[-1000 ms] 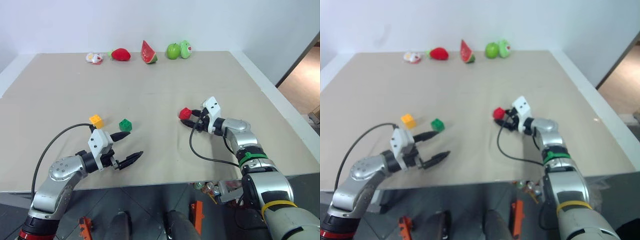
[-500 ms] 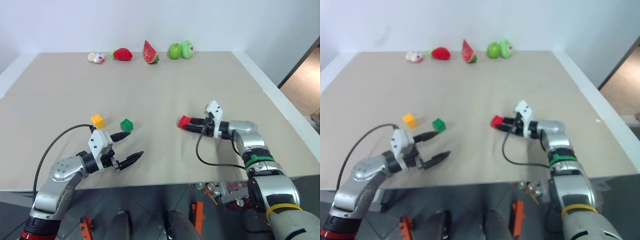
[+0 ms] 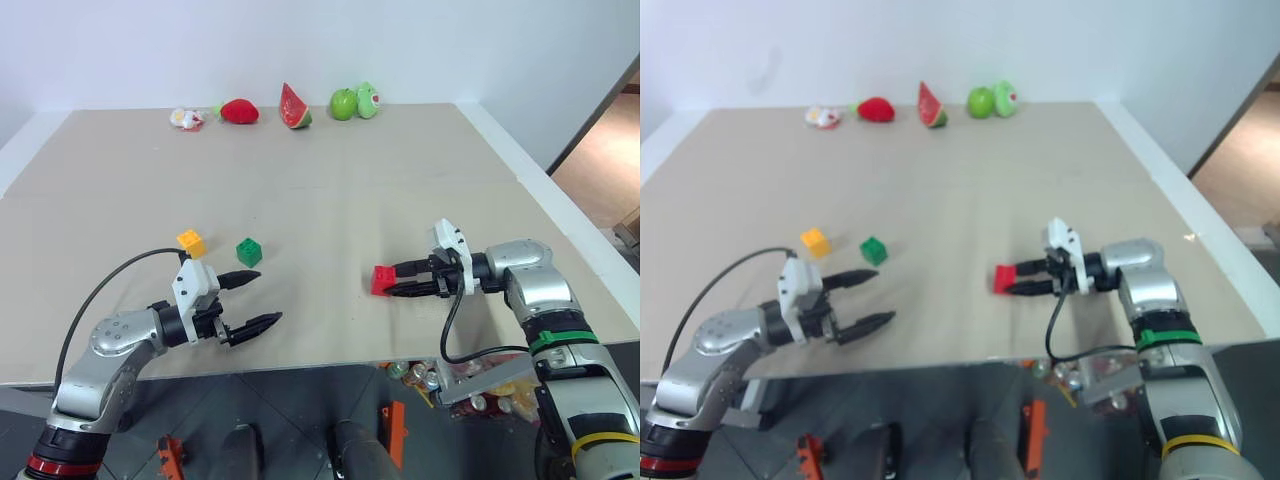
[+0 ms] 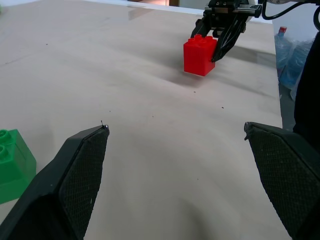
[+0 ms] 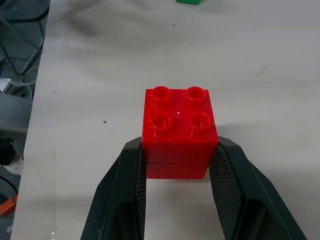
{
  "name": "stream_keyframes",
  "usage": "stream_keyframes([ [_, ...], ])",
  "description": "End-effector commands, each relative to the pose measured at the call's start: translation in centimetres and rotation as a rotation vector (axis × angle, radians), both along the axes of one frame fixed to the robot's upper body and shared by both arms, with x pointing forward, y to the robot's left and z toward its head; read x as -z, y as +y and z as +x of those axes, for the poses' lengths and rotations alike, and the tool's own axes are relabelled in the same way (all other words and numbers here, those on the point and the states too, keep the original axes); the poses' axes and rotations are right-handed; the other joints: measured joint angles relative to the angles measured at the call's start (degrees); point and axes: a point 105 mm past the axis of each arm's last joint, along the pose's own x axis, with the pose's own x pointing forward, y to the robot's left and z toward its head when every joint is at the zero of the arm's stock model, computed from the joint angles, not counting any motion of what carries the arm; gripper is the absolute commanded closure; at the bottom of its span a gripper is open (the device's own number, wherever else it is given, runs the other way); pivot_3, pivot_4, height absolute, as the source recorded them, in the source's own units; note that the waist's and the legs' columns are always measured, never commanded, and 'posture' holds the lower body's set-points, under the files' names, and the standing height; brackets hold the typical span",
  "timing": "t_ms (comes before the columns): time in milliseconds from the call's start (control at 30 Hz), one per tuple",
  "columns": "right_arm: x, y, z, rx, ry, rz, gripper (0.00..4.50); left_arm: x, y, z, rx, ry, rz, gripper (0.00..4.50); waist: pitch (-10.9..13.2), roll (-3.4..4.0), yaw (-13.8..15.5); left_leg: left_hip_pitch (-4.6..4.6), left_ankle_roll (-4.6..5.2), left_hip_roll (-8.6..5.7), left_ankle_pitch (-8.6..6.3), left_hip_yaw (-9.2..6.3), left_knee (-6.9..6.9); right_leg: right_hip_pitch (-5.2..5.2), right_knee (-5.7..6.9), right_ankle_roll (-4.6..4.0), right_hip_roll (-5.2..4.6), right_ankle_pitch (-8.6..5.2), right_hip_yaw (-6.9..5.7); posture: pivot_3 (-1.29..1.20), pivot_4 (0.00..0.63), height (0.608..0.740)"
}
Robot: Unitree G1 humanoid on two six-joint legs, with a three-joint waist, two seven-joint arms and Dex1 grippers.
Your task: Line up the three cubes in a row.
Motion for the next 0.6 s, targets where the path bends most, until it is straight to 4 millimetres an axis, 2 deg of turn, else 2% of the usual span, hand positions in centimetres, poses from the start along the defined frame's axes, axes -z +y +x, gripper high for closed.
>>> stream_keyframes([
  [33, -1.0, 1.3, -0.7, -0.129, -0.055, -0.010, 3.29, -0.8, 0.9, -0.4, -0.016, -0.021, 0.005, 0.00, 0.0, 0.00, 0.0, 0.00, 0.00, 0.00, 0.00, 0.00, 0.00, 0.00, 0.00, 0.00, 0.00, 0.00, 0.01, 0.00, 0.150, 0.740],
  [233, -0.3, 1.9, -1.4, -0.216, -0.084, -0.053, 3.29, -0.8, 2.0, -1.1, -0.055, -0.002, 0.028, 0.00, 0.0, 0.00, 0.1, -0.02, -0.01, 0.02, -0.01, -0.01, -0.06, -0.03, 0.00, 0.00, 0.00, -0.07, -0.02, 0.00, 0.150, 0.740],
  [433, 0.6, 2.2, -1.0, -0.235, -0.079, -0.099, 3.29, -0.9, 2.5, -1.5, -0.078, 0.004, 0.037, 0.00, 0.0, 0.01, 0.1, 0.00, -0.01, 0.02, 0.00, 0.00, -0.02, -0.02, 0.00, -0.02, -0.02, -0.05, -0.01, 0.00, 0.150, 0.740],
  [467, 0.8, 2.1, -0.8, -0.231, -0.077, -0.119, 2.26, -0.9, 2.6, -1.6, -0.084, 0.005, 0.041, 0.00, 0.0, 0.01, 0.1, -0.01, -0.01, 0.02, 0.00, 0.01, -0.02, -0.02, 0.00, -0.03, -0.02, -0.05, -0.01, 0.00, 0.150, 0.740],
  [600, 0.9, 1.8, -0.4, -0.214, -0.104, -0.134, 0.89, -0.8, 2.9, -1.5, -0.114, 0.014, 0.036, 0.00, 0.0, 0.01, 0.1, 0.01, -0.01, 0.03, 0.00, 0.01, -0.03, -0.02, 0.00, -0.04, -0.02, -0.04, -0.02, 0.00, 0.150, 0.740],
])
